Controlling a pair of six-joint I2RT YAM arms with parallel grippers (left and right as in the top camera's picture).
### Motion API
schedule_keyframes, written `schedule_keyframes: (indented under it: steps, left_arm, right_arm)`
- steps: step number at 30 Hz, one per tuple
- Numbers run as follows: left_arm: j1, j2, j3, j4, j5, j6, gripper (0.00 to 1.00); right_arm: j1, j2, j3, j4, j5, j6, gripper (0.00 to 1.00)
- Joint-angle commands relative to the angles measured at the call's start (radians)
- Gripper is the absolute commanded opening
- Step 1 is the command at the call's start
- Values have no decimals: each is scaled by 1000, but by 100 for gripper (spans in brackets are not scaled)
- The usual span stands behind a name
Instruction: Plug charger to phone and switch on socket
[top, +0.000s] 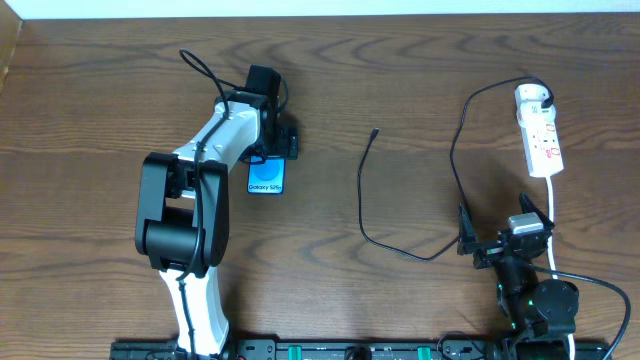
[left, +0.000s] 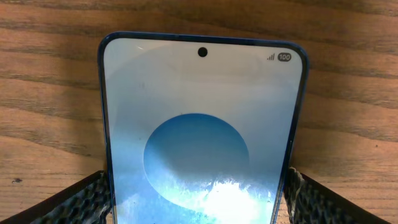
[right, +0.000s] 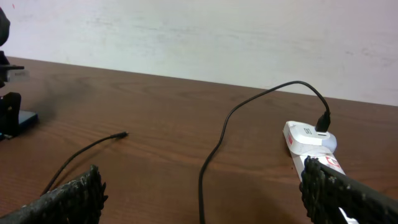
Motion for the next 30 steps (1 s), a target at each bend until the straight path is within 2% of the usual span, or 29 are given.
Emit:
schedule_keyframes:
  steps: [1,10,21,26,30]
  left_arm:
    - [0,44,-13,-6,-25,3,89]
    - [0,44,-13,-19,-24,49,88]
    - [0,44,-13,-31,-24,62,80]
    - [0,44,-13,-32,-24,41,77]
    - [0,44,-13,-36,-24,-33,77]
  right_arm:
    - [-4,-6,-4,-1,4,-6,99]
    - [-4,-6,-4,-1,4,-6,99]
    - [-4,-6,-4,-1,4,-6,99]
    - [-4,-6,-4,-1,4,-6,99]
    - [-4,-6,-4,-1,4,-6,99]
